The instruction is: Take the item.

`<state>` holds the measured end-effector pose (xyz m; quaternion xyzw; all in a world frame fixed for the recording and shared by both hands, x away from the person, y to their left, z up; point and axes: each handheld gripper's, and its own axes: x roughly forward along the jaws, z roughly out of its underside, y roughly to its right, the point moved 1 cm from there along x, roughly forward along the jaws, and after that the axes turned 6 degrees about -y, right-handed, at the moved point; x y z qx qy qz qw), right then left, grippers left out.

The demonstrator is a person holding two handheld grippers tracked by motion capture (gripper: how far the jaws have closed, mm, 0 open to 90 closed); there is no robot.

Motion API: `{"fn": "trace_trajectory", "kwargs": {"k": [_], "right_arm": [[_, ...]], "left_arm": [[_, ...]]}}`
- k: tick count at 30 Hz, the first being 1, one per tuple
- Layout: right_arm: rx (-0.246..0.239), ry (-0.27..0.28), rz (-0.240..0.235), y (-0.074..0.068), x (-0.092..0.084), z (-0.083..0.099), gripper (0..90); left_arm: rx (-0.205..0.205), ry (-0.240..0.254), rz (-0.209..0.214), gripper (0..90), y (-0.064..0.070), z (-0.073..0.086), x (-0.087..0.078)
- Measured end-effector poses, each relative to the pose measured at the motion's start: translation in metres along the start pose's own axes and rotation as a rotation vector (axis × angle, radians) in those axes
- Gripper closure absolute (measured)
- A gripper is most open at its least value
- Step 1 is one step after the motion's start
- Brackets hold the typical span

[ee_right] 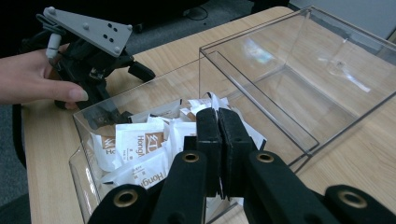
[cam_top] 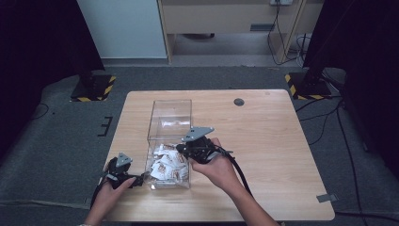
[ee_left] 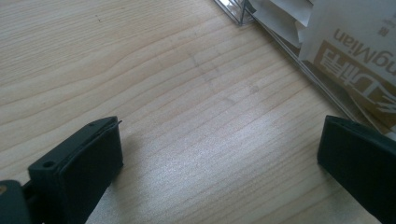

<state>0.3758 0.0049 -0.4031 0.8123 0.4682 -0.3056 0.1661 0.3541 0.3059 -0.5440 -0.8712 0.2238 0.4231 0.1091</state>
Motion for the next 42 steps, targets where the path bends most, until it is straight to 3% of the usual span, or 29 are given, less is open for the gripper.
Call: {"fn": "trace_trajectory", "kwargs": {"k": [24,42], "right_arm": [[0.010,0.033,0.034,0.013,-0.027,0.001,88.2],[0.032,0.035,0.079,0.032,-0.045,0.011,88.2]], "left_arm": [[0.000,0.000,0.000,0.0,0.000,0.000,0.000],[0.000,0.000,0.000,0.0,0.000,0.000,0.000]]}}
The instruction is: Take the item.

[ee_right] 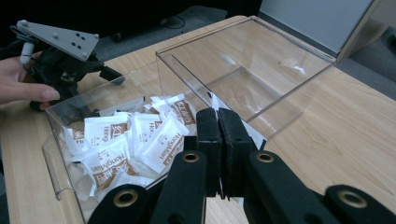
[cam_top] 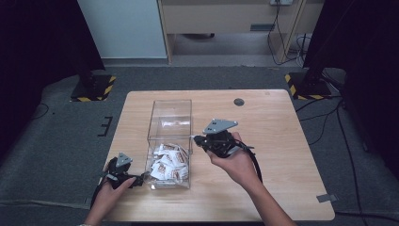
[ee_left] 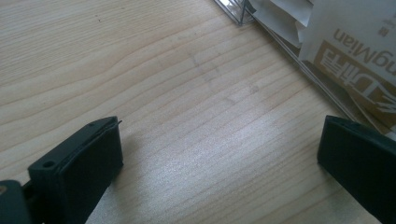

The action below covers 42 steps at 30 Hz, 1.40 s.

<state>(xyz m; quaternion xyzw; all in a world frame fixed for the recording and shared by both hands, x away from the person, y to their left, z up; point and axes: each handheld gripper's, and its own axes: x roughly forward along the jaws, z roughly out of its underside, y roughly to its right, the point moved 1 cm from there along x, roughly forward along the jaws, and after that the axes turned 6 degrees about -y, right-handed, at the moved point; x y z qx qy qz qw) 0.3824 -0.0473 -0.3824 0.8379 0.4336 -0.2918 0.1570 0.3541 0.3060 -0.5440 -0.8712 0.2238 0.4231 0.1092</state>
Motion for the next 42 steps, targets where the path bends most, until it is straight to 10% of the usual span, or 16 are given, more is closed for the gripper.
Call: {"fn": "trace_trajectory", "kwargs": {"k": [42], "right_arm": [[0.067,0.007,0.096,0.045,-0.029,0.026,88.0]], "left_arm": [[-0.001,0.001,0.000,0.0,0.000,0.000,0.000]]}}
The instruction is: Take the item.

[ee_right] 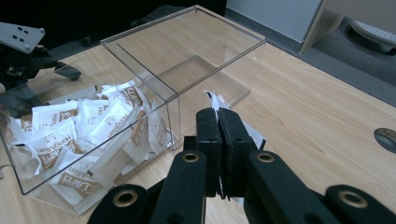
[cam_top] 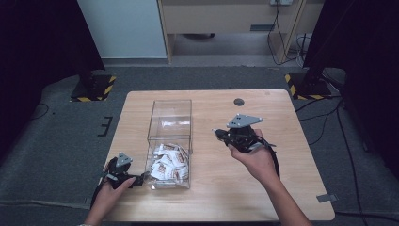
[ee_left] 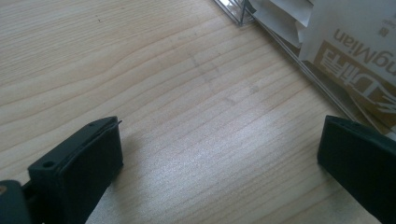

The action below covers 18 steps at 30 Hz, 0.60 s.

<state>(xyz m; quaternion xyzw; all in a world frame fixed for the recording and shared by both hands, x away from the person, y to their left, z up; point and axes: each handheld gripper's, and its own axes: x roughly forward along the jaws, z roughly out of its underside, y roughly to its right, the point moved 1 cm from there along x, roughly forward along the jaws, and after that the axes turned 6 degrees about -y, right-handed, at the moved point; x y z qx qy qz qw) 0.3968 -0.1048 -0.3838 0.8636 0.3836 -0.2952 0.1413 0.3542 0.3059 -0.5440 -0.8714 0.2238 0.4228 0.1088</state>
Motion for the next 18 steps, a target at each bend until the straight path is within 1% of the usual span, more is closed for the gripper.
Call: {"fn": "trace_trajectory", "kwargs": {"k": [4,6,13,14,18], "right_arm": [[0.006,0.009,0.008,0.004,-0.001,0.000,88.0],[0.016,0.008,0.012,0.006,-0.001,0.001,88.0],[0.024,0.007,0.030,0.015,-0.002,0.005,87.9],[0.031,0.006,0.039,0.019,-0.002,0.007,87.9],[0.043,0.007,0.053,0.026,-0.003,0.010,87.8]], "left_arm": [[0.000,-0.001,0.000,0.0,0.000,0.000,0.000],[0.000,0.000,0.000,0.0,0.000,0.000,0.000],[0.000,-0.001,0.000,0.0,0.000,0.000,0.000],[0.001,-0.001,0.000,0.0,0.000,0.000,0.000],[0.001,0.000,0.000,0.0,0.000,0.000,0.000]]}}
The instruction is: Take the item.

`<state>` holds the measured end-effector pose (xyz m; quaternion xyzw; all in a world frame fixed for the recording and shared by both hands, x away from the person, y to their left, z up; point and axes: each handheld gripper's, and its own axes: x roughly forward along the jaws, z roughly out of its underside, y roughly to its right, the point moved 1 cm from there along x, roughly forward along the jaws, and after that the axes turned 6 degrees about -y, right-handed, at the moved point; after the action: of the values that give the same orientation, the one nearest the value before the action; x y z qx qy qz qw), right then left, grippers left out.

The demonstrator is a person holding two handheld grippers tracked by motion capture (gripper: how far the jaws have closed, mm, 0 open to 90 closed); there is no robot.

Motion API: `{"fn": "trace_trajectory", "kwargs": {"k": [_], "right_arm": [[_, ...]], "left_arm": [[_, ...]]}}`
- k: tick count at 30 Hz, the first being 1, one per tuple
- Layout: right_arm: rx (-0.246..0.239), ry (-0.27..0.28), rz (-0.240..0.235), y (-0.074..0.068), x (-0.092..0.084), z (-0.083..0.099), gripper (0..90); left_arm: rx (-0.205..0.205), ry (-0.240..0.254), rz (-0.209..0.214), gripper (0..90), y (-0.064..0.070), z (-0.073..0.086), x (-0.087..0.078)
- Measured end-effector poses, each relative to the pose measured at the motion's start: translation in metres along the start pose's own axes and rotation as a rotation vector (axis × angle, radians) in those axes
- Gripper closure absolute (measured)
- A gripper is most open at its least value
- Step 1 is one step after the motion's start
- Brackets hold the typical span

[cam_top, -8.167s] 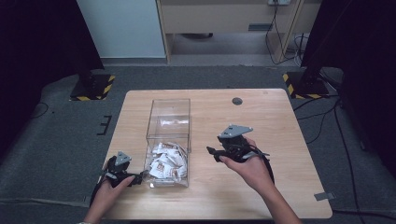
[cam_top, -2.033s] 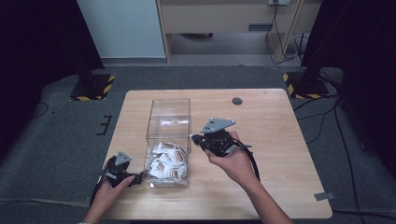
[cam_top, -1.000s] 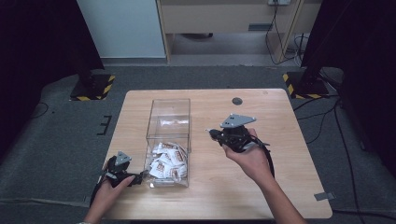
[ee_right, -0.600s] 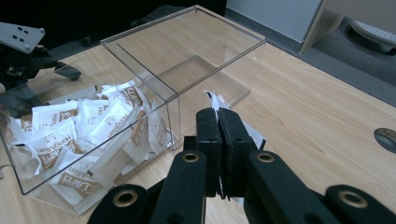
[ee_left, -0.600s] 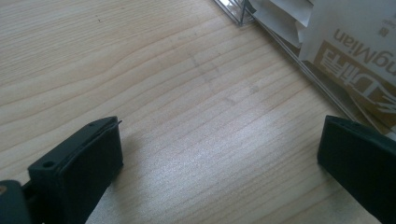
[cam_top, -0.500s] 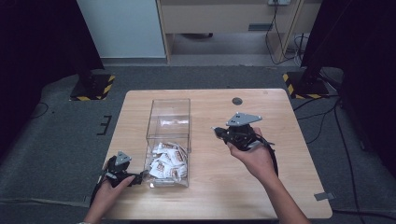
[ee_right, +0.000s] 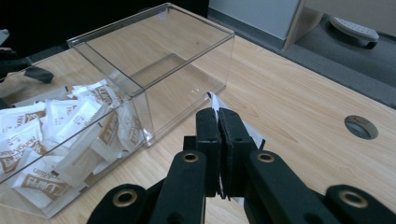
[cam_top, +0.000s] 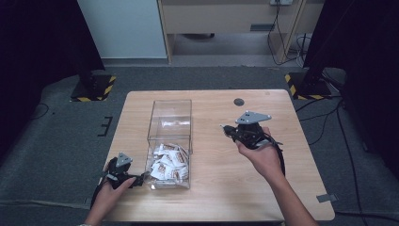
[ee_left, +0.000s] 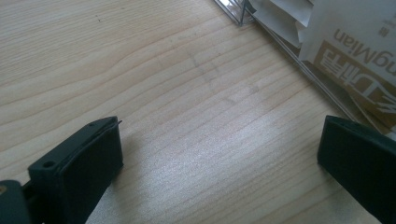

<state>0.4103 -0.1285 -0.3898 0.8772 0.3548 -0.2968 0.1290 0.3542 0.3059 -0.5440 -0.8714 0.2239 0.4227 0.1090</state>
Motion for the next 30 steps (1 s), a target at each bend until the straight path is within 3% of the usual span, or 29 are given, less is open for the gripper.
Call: {"fn": "trace_trajectory", "kwargs": {"k": [14,23,30], "right_arm": [[0.038,-0.005,0.042,0.020,0.002,0.009,87.7],[0.080,-0.021,0.077,0.037,0.011,0.019,87.5],[0.091,-0.039,0.097,0.043,0.021,0.026,87.4]], "left_arm": [[0.000,0.000,0.000,0.0,0.000,0.000,0.000],[0.000,0.000,0.000,0.0,0.000,0.000,0.000],[0.000,0.000,0.001,0.0,0.000,0.000,0.000]]}}
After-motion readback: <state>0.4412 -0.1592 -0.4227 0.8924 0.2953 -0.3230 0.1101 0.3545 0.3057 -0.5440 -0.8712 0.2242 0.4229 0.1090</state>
